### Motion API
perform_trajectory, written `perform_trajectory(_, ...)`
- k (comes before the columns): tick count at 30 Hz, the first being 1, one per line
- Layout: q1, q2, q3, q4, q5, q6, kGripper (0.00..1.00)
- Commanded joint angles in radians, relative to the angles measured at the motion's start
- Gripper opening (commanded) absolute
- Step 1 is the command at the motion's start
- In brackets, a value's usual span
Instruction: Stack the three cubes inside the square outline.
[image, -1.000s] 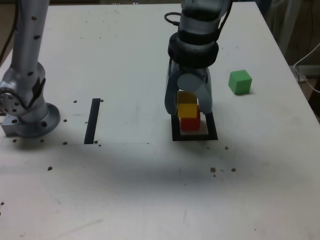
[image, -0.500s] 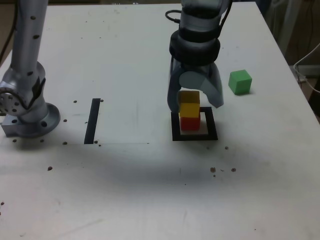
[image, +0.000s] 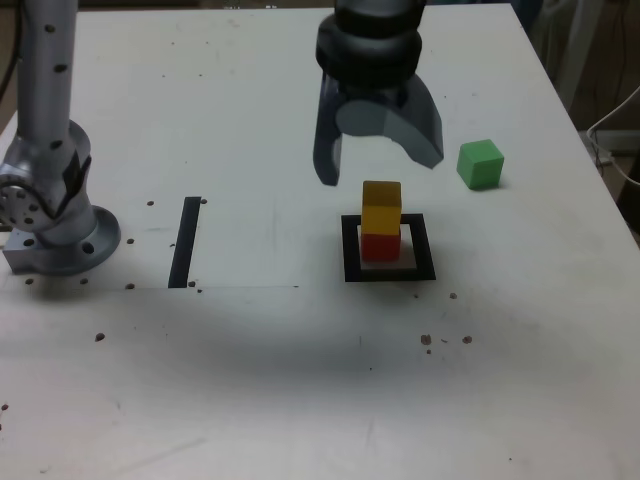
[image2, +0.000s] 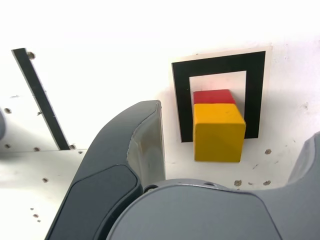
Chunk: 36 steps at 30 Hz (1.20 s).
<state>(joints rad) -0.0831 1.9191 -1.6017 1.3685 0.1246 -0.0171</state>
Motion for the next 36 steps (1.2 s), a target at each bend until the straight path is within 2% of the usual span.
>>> perform_trajectory(1,-0.001,-0.020,-0.032,0.022,0.007,0.006,1.00)
perform_trajectory(6,0.028,-0.007,-0.112,0.058,0.004,0.059,1.00)
perform_trajectory(14,0.135,0.062,-0.287,0.153,-0.007,0.212,1.00)
perform_trajectory(20,0.206,0.121,-0.405,0.172,-0.026,0.241,0.99)
perform_trajectory(23,0.242,0.168,-0.467,0.173,-0.057,0.226,0.99)
perform_trajectory(27,0.267,0.228,-0.530,0.171,-0.080,0.160,0.99)
perform_trajectory(36,0.274,0.358,-0.580,0.161,-0.088,0.006,0.97)
